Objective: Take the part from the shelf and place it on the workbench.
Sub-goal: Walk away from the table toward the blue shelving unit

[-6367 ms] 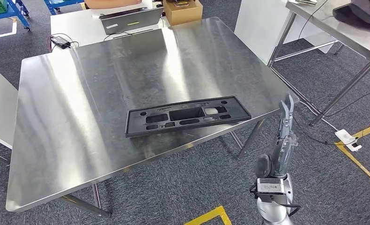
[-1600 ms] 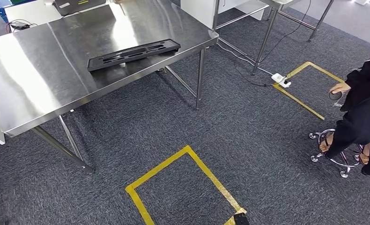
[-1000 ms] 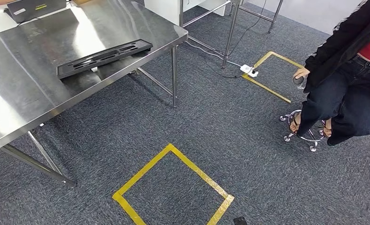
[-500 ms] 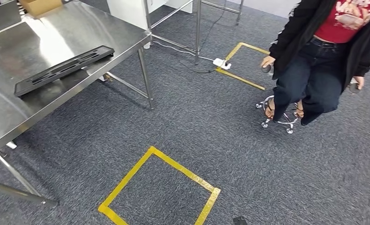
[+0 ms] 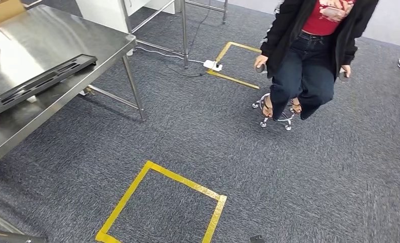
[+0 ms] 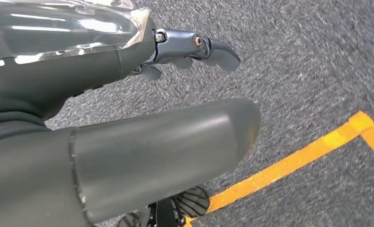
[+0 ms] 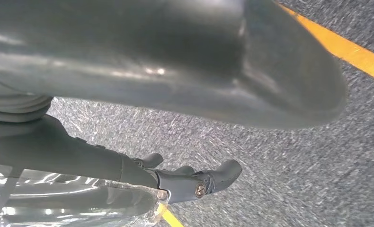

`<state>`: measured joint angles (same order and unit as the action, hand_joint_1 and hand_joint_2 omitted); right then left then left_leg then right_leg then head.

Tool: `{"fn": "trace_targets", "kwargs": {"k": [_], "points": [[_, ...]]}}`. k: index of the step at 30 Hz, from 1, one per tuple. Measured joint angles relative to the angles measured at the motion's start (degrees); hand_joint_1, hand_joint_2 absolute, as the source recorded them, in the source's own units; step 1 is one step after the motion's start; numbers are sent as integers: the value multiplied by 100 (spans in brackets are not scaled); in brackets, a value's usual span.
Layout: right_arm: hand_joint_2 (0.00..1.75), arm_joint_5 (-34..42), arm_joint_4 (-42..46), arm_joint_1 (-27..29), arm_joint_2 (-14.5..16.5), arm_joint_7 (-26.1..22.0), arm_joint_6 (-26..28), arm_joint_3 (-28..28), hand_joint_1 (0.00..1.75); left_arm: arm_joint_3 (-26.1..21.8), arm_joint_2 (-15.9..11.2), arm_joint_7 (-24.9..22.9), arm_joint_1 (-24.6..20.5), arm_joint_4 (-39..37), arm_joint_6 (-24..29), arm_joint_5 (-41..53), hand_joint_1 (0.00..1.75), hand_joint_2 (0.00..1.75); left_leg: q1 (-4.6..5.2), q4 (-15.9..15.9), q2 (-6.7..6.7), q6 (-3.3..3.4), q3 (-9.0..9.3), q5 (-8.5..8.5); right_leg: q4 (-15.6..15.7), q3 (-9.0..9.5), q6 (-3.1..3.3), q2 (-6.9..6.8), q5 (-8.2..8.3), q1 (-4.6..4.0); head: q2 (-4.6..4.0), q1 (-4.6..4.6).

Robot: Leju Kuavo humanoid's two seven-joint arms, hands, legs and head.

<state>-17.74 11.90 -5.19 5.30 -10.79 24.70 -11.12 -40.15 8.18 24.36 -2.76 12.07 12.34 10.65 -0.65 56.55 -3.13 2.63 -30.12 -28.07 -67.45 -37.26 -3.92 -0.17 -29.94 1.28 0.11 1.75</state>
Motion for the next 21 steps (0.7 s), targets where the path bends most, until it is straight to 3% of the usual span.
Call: {"fn": "trace_targets", "kwargs": {"k": [1,3,5,6,8,10,12,13,14,15,17,19,21], "points": [[0,-40,-1,-9,-8,27,-18,12,0,-9,15,-3,0,1,5,-14,0,0,8,2,-52,-18,9,-11,439,234,-35,-116,131,10,0,2],[0,-130,-1,-47,-15,93,-51,56,0,-45,44,-3,-2,2,21,-43,0,0,37,10,-145,-77,28,-41,1019,542,-14,-272,297,-12,0,-5],[0,-209,-1,-70,-17,165,-73,110,0,-81,66,-2,-11,3,33,-64,0,0,48,9,-228,-138,53,-58,1101,562,69,-236,328,-56,0,-16],[0,-240,-1,-74,-21,196,-76,132,0,-90,76,-2,-18,3,38,-74,0,0,33,11,-247,-171,60,-69,1106,556,111,-185,338,-33,0,-19],[0,-292,-1,-83,-29,245,-81,169,0,-103,93,-3,-27,4,62,-91,0,0,-6,196,-89,-233,-2,-233,1124,559,196,-85,366,9,0,-28],[0,-337,-1,-108,-27,275,-86,208,0,-127,102,-5,-20,4,91,-96,0,0,-29,827,187,-263,-274,-628,1131,559,270,11,389,20,0,-41],[0,-372,-1,-124,-16,290,-88,250,0,-156,107,-13,-8,4,109,-98,0,0,-33,1546,299,-273,-615,-932,1128,549,303,121,396,-2,0,-43],[0,-382,-1,-126,-13,294,-89,267,0,-169,109,-17,-3,4,116,-99,0,0,-36,1684,312,-275,-692,-923,1123,549,306,186,398,-9,0,-43],[0,-389,-1,-125,-9,295,-90,280,0,-181,109,-19,-1,4,122,-98,0,0,-43,1600,321,-274,-665,-798,1114,552,305,252,398,-10,0,-43],[0,-393,-1,-126,-4,296,-90,291,0,-192,109,-19,-1,4,127,-98,0,0,-56,1313,353,-271,-541,-587,1101,554,303,323,397,-9,0,-43],[0,-403,-1,-137,17,296,-90,308,0,-214,105,-19,-2,4,128,-96,0,0,-96,571,562,-257,-214,-213,1054,533,288,452,391,-25,0,-43],[0,-418,-1,-149,39,297,-90,316,0,-231,100,-19,-8,6,123,-96,0,0,-97,210,711,-239,-70,-104,1018,472,233,558,399,-45,0,-41],[0,-441,-1,-143,52,303,-90,321,0,-237,101,-20,-20,13,123,-97,0,0,-58,175,632,-179,-71,-89,1023,405,147,648,430,-45,0,-40]]}}
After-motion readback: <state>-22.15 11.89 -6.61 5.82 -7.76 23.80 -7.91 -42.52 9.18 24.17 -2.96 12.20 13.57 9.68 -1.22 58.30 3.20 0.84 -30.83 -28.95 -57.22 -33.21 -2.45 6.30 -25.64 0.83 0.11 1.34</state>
